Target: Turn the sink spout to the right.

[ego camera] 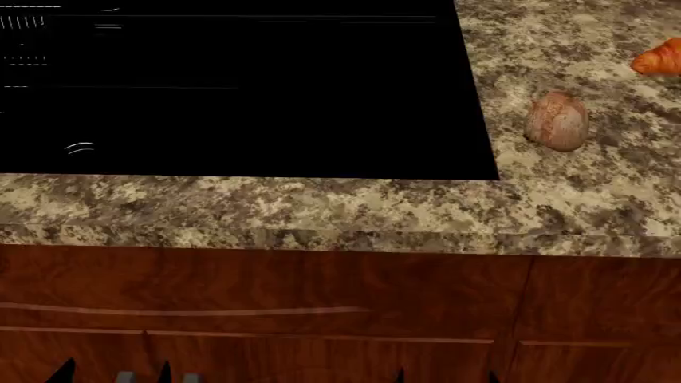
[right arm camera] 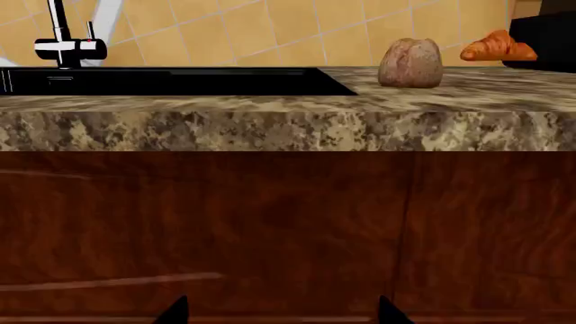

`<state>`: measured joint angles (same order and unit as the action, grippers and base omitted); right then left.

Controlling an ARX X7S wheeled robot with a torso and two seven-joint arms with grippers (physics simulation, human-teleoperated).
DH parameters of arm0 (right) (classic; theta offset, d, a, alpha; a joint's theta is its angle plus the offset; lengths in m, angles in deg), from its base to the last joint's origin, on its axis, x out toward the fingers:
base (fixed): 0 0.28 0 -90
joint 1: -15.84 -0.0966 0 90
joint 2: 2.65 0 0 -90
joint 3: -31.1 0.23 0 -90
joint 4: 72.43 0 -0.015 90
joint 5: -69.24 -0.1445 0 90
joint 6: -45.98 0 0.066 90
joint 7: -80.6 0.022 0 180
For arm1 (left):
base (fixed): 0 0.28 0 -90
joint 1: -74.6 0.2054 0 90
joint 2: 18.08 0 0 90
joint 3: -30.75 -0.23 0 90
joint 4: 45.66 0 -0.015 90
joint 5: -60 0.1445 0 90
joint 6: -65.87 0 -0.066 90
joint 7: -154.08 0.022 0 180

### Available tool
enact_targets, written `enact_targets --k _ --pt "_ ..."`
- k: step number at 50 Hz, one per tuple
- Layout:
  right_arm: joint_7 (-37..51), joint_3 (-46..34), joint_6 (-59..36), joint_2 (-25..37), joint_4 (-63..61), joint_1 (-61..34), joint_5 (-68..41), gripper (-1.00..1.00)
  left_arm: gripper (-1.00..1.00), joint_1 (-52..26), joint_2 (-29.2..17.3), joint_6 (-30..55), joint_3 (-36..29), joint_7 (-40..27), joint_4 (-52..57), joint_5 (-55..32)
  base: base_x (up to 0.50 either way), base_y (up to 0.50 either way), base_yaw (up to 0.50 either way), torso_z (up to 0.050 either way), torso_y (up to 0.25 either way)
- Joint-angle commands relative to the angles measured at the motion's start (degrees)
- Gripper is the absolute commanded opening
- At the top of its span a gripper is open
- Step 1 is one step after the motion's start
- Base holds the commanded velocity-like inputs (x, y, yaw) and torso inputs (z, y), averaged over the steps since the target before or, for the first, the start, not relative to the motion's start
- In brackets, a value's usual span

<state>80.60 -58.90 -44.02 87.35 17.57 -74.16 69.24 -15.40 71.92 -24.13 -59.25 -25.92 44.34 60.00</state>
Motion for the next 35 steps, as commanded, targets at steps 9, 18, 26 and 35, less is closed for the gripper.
enact_targets --k 9,18,26,35 --pt "2.98 -2.41 0.40 2.03 0.32 -0.20 -1.71 1.00 1.00 0.02 -2.08 -1.10 -2.29 -3.07 0.15 -1.42 0.00 0.00 0.00 0.000 0.000" --pt "4.42 -3.85 0.73 3.11 1.22 -0.60 -2.17 1.00 1.00 -0.16 -3.12 -0.71 -3.43 -3.60 -0.19 -3.46 0.00 0.00 0.00 0.000 0.000" --pt "5.23 -4.73 0.41 3.80 1.09 -0.64 -2.78 1.00 1.00 0.29 -3.93 -2.55 -4.18 -3.17 0.40 -5.35 0.00 0.00 0.00 0.031 0.000" --pt "6.07 -5.46 0.84 4.46 1.37 -0.66 -3.28 1.00 1.00 0.41 -4.53 -2.35 -4.74 -3.29 0.67 -7.10 0.00 0.00 0.00 0.050 0.000"
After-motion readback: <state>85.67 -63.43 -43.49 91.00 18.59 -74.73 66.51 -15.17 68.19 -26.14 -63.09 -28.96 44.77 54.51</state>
